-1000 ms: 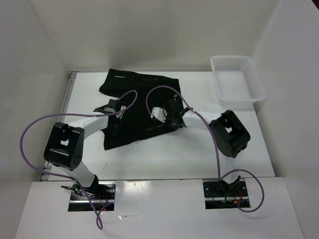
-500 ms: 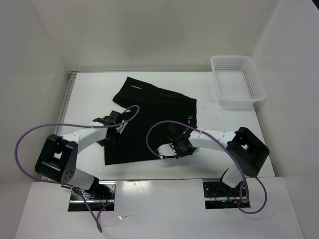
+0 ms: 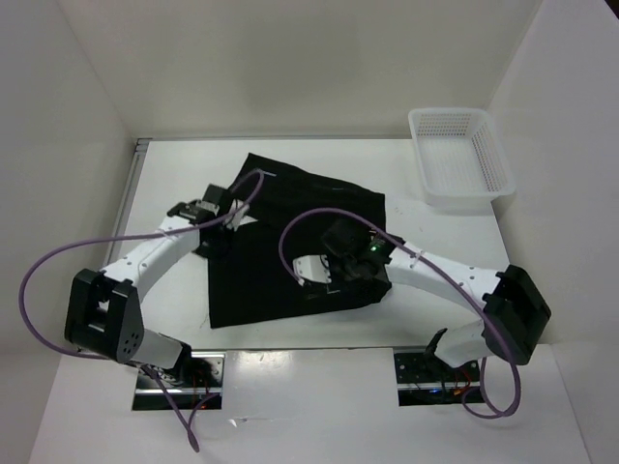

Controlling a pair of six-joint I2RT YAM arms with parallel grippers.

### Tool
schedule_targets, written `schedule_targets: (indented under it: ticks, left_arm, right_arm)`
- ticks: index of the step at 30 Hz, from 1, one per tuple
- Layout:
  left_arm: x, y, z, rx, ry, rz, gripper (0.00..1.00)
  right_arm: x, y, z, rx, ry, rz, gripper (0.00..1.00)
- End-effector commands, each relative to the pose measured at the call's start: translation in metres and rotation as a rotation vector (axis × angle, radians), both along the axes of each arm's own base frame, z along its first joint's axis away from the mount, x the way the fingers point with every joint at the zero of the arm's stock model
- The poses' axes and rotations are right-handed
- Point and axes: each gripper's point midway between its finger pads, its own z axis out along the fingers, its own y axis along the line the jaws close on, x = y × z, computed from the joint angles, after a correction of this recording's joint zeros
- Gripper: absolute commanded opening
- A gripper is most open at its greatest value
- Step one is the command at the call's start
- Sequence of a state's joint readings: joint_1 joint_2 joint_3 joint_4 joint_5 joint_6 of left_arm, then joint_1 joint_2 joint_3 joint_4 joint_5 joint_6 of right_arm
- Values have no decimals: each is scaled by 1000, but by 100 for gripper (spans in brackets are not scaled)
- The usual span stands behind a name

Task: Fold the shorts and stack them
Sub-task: Flatten the shorts out

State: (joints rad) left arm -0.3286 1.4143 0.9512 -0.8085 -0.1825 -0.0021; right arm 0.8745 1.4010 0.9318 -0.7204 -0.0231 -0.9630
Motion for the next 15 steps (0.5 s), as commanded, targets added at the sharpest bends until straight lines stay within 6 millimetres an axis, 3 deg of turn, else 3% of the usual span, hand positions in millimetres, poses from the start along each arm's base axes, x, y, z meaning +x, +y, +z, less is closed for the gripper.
schedule_targets:
  ticks: [1,2,4,5,6,7,8,9,10,11,12,13,14,15]
  left_arm:
    - [73,-17,49,-129,-211,35,66]
    - [97,-11,62,-151,-251,69,67]
    - [120,-12,69,-211,-267,86,69]
    - [134,-3,56,-221,-231,120,69]
    - [157,-3,72,-246,-277,126,71]
    - [170,-5,55,-270,-231,130,72]
    - [182,1,54,-278,-235,147,72]
    - [194,-2,53,-289,-245,142,73]
    - [211,1,48,-288,-248,152,75]
    - [221,-1,47,-298,-260,147,75]
    - [231,-2,45,-300,-273,145,77]
    - [238,-2,30,-297,-252,148,77]
    - [251,-1,34,-291,-284,149,78]
    - [256,1,16,-275,-256,158,79]
  right_arm:
    - [47,56,71,361,-129,-164,28]
    - [70,53,81,423,-139,-276,29]
    - [109,53,100,537,-193,-394,34]
    - [139,41,104,583,-185,-517,35]
    - [156,35,106,614,-181,-582,40]
    - [175,29,110,652,-193,-644,45]
    - [198,26,109,676,-183,-698,45]
    - [217,10,108,708,-171,-790,45]
    - [229,4,108,722,-172,-828,47]
    - [245,1,119,758,-192,-853,47]
    - [259,-12,101,744,-171,-931,47]
    - [268,-17,97,748,-166,-962,47]
    - [281,-22,88,742,-161,-999,48]
    - [290,-37,82,742,-163,-1058,48]
